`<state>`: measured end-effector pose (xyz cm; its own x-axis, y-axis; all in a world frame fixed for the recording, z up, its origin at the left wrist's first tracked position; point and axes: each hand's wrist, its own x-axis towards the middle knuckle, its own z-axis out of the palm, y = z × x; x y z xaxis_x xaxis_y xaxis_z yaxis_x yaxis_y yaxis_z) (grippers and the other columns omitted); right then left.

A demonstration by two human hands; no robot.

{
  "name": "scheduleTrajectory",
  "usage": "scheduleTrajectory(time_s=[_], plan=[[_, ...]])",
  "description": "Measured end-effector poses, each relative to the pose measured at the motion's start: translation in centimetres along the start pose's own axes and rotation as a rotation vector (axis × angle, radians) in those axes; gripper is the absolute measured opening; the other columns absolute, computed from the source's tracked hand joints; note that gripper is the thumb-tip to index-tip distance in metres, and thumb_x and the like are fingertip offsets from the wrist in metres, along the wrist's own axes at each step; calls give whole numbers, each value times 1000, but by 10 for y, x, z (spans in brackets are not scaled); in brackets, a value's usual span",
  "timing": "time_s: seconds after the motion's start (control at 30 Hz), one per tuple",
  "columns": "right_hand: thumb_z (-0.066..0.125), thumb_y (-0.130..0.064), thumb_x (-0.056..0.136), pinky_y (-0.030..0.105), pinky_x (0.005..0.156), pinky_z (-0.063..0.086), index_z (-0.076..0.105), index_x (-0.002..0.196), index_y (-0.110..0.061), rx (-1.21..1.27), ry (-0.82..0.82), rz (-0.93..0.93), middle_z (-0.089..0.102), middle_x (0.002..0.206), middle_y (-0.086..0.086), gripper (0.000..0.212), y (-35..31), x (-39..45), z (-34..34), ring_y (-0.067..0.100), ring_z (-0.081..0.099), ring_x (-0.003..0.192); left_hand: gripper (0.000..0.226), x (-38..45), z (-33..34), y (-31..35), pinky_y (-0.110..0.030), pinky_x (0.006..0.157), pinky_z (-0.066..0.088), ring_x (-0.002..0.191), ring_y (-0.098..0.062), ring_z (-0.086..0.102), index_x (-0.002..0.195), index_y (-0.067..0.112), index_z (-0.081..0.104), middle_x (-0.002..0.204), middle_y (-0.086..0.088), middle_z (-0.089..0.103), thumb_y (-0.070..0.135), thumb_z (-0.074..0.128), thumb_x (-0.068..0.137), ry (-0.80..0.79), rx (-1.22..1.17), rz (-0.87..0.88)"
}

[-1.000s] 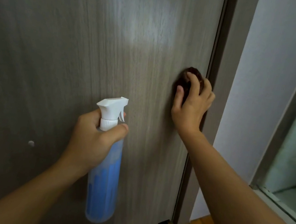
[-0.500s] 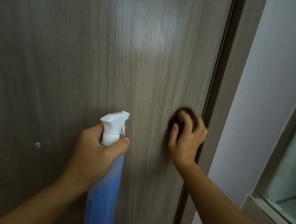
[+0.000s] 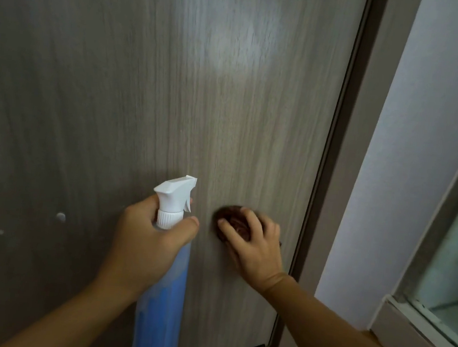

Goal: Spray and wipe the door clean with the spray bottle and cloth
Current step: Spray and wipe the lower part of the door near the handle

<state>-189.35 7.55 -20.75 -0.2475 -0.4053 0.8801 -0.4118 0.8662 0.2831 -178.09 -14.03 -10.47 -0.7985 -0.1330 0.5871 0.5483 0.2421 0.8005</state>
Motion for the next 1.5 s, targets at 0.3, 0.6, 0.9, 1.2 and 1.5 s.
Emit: scheduleTrajectory(time_s=[0.3,0.6,0.9,1.2,1.5], plan=[[55,-35,99,49,96,38,52,139,-33,52,337,719,45,143,16,40,44,108,-33,39,44,118,47,-1,-9,-1,-66,57,53,73,-55,63,86,0,67,74,-28,63,41,73,64,16,0,-14],[56,-34,95,57,85,49,49,137,-31,101,84,272,39,140,14,43,-5,19,-8,41,41,113,37,-6,-1,-6,-57,55,52,60,-40,62,84,11,69,67,-19,63,42,70,64,31,-23,-41],[56,-34,101,53,99,40,54,141,-34,102,356,689,46,145,17,40,24,135,-41,40,45,119,22,-13,-4,-20,-29,50,46,52,-8,56,79,10,69,63,-9,63,29,70,70,28,91,-90],[57,-33,97,56,93,43,45,143,-34,175,106,305,37,143,13,48,-32,35,-10,39,42,114,27,-36,7,-32,-30,51,50,57,-13,63,78,18,64,66,3,66,43,69,69,132,165,-66],[65,-31,99,59,100,43,60,141,-28,285,365,597,49,139,20,43,4,131,-42,40,46,115,21,-34,-5,-35,-20,45,41,45,-3,51,64,23,54,51,10,55,32,72,72,220,87,-83]])
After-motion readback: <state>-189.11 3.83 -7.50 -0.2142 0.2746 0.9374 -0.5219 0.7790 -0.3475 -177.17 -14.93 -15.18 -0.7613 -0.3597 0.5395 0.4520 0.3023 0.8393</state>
